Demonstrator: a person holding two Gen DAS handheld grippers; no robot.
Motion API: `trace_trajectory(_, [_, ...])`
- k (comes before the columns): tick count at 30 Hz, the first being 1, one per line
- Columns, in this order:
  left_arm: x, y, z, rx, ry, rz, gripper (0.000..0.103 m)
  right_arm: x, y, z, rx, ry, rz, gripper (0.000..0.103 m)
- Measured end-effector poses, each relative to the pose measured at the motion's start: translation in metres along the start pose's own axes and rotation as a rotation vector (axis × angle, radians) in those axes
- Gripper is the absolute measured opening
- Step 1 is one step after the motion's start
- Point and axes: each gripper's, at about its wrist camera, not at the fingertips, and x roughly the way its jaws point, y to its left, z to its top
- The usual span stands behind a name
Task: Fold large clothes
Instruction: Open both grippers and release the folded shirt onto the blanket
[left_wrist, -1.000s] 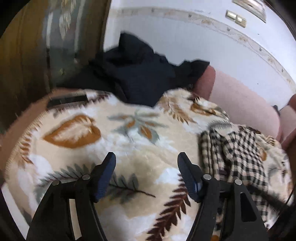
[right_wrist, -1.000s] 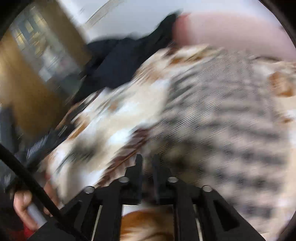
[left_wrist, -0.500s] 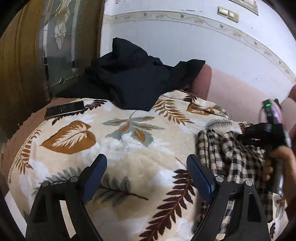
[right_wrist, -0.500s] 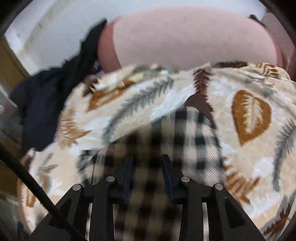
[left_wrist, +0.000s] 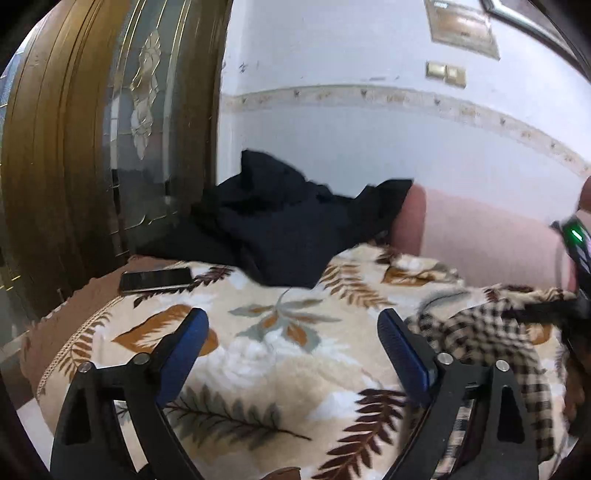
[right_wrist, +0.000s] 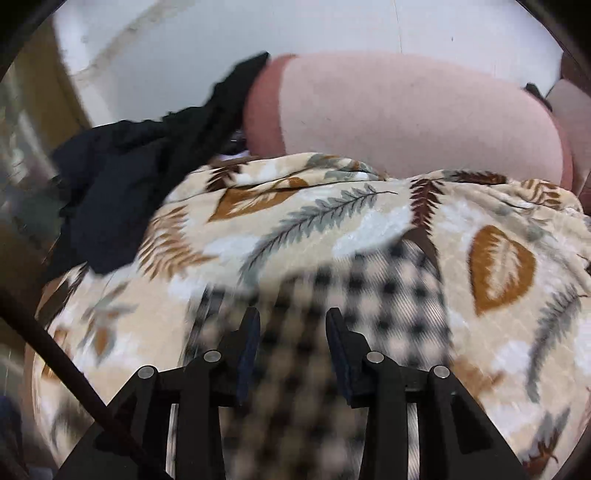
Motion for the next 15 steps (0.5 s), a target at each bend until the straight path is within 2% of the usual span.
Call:
trace_trajectory(4, [-0.013,-0.012,-0.007,0.023,0.019,-0.093,0.093,-0.069,-0.023,-0.073,-0.024,-0.055,-0.044,0.055])
trace_trajectory(8, [-0.027,-0.034,-0.021,0.075,0.163,-0.113,0.093,-0.103,-0.049,-0.137,0.024,-0.069,-0.085,0.055])
trace_trajectory(12, [-0.053,-0.045,-0.043,0.039,0.220,-0.154,0.093,-0.120,-0.068,-0.192,0.065,-0.084,-0.129,0.055])
trace_trajectory(15, [-0.068,-0.053,-0.064,0.054,0.281,-0.124,0.093,-0.124,-0.074,-0.216,0.077,-0.106,-0.160,0.055])
